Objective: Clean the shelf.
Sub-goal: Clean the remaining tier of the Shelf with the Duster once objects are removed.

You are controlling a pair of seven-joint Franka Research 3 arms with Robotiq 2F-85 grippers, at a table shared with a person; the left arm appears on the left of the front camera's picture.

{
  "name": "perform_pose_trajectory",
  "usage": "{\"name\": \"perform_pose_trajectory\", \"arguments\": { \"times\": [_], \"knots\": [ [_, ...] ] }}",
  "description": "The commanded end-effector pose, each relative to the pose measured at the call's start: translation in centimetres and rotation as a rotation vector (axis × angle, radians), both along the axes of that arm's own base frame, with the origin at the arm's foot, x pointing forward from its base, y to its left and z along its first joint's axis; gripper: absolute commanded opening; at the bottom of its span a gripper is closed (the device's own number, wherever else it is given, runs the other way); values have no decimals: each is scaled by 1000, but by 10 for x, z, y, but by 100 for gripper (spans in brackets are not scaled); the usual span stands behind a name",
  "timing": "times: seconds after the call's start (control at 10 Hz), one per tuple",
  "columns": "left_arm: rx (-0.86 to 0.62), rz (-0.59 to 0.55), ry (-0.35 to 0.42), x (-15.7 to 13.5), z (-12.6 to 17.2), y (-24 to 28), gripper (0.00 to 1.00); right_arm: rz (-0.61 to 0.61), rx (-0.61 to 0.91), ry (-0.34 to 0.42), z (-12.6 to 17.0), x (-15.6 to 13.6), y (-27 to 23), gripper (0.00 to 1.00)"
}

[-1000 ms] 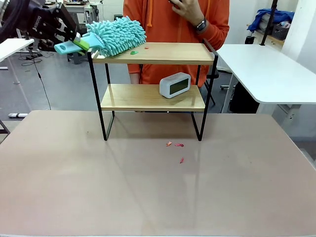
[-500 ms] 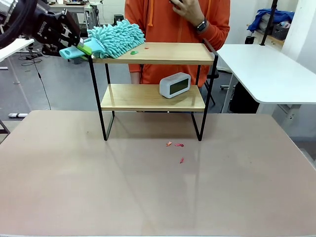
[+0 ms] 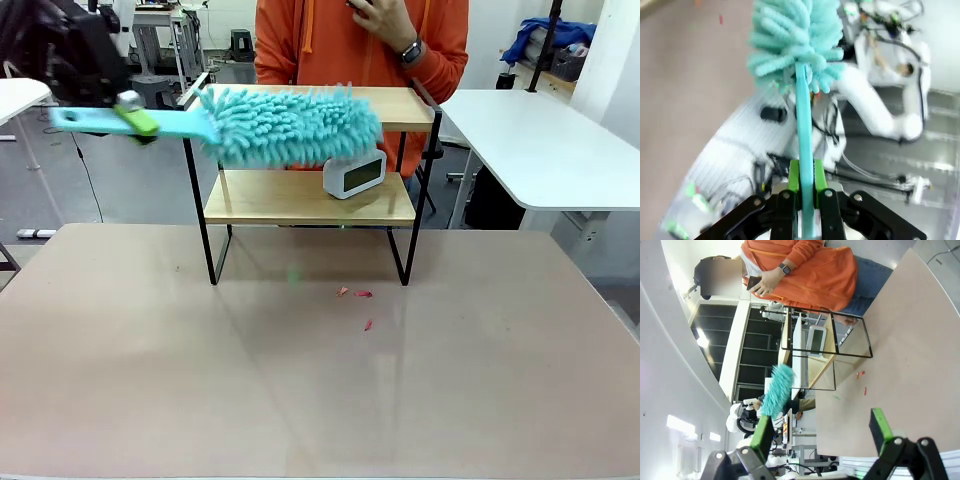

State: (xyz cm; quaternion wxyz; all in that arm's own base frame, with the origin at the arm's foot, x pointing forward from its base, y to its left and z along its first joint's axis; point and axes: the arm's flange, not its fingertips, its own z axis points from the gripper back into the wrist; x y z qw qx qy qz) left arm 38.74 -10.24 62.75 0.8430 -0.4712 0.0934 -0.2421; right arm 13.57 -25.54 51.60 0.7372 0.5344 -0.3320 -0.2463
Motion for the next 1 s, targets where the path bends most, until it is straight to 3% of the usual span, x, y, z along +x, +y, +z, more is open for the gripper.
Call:
{"name": "perform_pose_trajectory", "arguments": {
  "times": [0.0,0.6,0.9],
  "knots": [
    [23,-160,43,12,9,20,0,-6,-3,-38,2,0,-1,100],
    [-17,-151,50,17,11,35,0,-6,-3,-38,2,0,-1,100],
    [-192,-100,-18,-7,51,107,0,-6,-3,-38,2,0,-1,100]
  ]
}}
